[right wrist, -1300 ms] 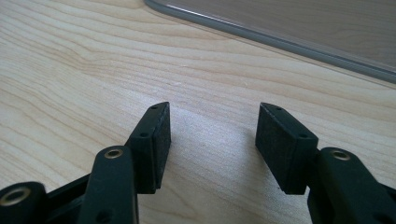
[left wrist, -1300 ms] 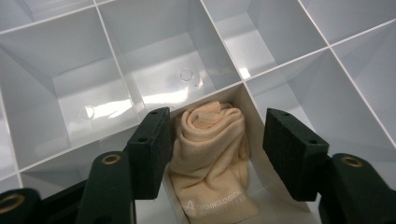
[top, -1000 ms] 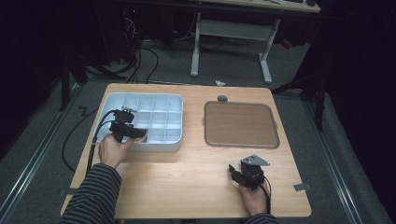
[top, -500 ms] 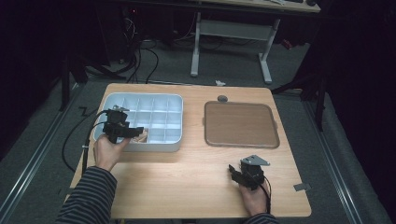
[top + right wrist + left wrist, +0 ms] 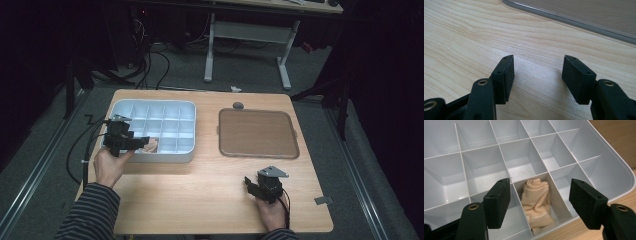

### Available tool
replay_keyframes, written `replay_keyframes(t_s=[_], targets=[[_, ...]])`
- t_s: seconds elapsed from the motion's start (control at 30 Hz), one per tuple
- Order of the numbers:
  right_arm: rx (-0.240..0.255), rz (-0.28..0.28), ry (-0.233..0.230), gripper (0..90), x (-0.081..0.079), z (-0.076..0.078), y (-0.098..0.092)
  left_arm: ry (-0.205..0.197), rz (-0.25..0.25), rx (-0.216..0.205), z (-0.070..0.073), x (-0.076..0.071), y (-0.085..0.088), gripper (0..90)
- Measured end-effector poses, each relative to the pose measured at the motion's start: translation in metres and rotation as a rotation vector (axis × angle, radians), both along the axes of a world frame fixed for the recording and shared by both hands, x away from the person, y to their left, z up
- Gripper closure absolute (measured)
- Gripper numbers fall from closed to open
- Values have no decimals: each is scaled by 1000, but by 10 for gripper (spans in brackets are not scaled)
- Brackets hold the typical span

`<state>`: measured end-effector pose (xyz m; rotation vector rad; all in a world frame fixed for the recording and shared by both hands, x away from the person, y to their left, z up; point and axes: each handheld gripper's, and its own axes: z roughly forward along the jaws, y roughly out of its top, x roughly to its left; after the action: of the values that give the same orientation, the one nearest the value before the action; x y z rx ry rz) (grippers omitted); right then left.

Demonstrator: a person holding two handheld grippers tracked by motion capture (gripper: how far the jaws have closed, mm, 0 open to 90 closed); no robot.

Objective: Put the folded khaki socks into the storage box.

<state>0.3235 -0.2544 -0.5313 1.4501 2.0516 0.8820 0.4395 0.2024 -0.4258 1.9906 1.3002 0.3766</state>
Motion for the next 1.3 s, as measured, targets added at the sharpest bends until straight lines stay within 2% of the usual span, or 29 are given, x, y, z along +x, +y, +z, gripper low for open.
replay_keyframes(t_s=[0.27,0.67,0.8,1.3], targets=[[-2,1,-1,433,0,0,0,-10,-7,-9,1,-10,6,341],[-1,-1,-1,432,0,0,0,-38,-19,-69,5,-25,12,343],[-1,-1,-1,431,0,0,0,-62,-10,-73,5,-34,14,340],[-1,0,-1,430,0,0,1,-76,-20,-107,5,-50,18,341]])
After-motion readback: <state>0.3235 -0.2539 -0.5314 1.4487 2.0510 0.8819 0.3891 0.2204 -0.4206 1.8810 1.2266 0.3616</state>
